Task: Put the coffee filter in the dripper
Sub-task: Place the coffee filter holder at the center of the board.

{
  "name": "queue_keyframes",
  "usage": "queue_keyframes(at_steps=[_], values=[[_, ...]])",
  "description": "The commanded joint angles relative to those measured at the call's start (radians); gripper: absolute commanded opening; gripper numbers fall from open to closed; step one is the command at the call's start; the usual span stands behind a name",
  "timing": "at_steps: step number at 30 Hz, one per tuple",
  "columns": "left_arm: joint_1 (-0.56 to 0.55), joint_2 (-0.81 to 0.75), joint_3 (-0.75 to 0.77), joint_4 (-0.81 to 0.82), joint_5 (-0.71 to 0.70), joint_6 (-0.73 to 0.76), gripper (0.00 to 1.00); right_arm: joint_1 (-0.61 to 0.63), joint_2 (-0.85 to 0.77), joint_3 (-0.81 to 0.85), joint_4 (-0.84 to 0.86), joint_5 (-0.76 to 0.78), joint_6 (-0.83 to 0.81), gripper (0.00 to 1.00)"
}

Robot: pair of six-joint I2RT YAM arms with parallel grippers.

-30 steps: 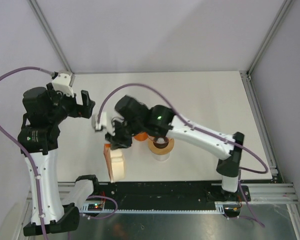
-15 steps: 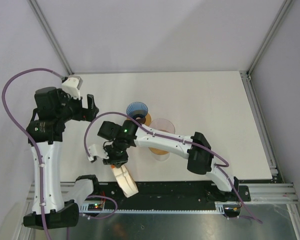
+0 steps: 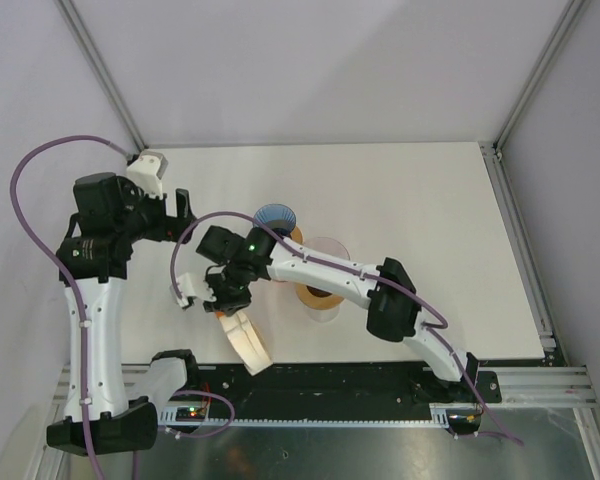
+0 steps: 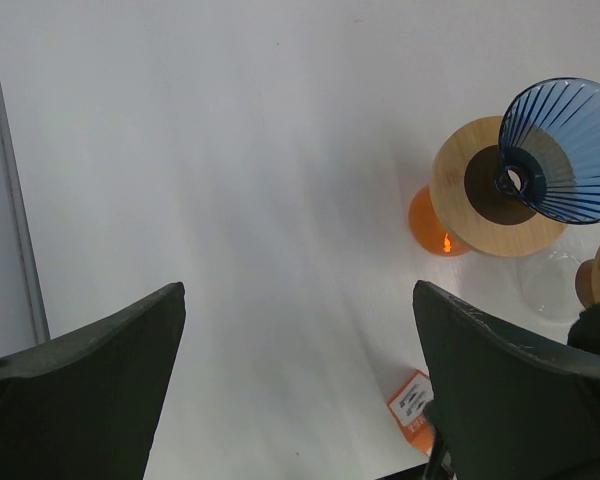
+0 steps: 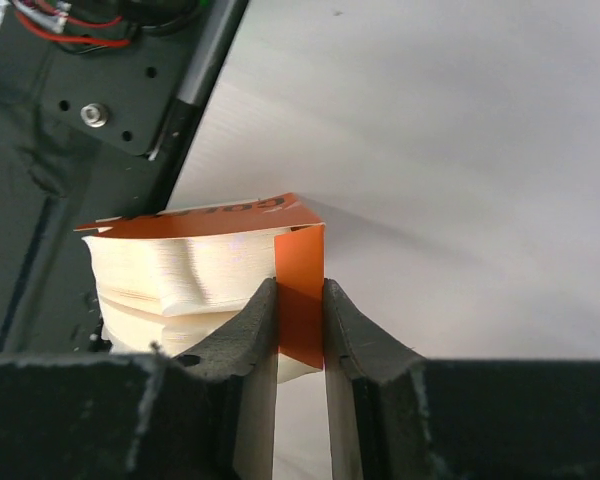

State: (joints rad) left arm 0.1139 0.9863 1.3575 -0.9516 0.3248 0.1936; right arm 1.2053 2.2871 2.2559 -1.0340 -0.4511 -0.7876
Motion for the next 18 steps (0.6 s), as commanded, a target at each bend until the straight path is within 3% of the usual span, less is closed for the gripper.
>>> queue_keyframes(at_steps=[1,2,14,18], values=[[0.01,0.002,-0.004,0.027,-0.003,0.024,1.0,-0.024,0.047,0.059,0.064,0.027,-0.029,0.0],[0.01,0.003,-0.005,0.028,-0.003,0.026,1.0,-0.025,0.049,0.06,0.079,0.025,-0.023,0.01],[0.01,0.005,-0.026,0.038,-0.002,0.041,1.0,0.015,-0.037,-0.007,0.192,0.139,-0.006,0.48],[0.01,0.008,-0.028,0.039,-0.002,0.046,0.99,0.031,-0.081,-0.016,0.213,0.179,-0.007,0.58]])
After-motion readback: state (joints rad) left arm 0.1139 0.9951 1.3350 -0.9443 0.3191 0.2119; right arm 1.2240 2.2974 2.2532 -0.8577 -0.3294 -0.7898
